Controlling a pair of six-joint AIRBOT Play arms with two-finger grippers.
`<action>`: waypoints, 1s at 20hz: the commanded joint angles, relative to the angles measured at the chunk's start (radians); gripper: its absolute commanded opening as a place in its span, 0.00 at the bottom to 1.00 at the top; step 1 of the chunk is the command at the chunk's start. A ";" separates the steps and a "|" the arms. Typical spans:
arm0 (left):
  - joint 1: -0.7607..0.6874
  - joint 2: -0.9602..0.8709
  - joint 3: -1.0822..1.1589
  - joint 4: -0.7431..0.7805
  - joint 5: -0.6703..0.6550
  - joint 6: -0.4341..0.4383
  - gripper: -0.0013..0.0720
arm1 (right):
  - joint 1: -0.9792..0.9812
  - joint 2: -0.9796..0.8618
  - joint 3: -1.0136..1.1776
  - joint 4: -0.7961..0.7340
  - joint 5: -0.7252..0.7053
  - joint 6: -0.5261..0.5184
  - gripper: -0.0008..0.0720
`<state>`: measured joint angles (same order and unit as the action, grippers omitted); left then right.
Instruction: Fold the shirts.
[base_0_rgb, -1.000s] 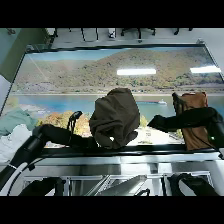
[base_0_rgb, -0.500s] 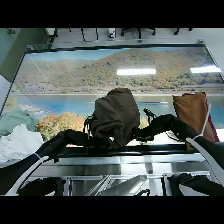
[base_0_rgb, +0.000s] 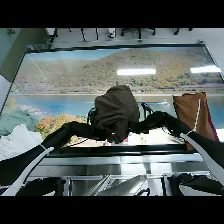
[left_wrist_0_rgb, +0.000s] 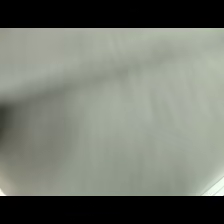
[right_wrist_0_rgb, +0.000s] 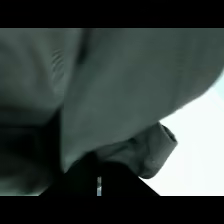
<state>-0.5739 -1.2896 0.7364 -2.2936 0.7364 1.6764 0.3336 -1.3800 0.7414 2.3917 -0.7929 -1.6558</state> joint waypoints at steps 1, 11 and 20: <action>0.068 0.133 0.010 0.008 0.001 0.000 0.04 | -0.033 0.061 0.111 0.012 -0.147 -0.050 0.03; 0.748 0.851 0.659 0.103 0.243 -0.045 0.04 | -0.457 0.614 0.948 0.005 -0.336 -0.103 0.03; 0.986 0.469 1.219 -0.108 0.571 -0.016 0.04 | -0.475 0.567 1.131 -0.132 -0.378 -0.102 0.03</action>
<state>0.4122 -0.6945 1.8530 -2.2940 1.1995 1.6508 -0.1371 -0.7712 1.8599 2.2818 -1.1431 -1.7557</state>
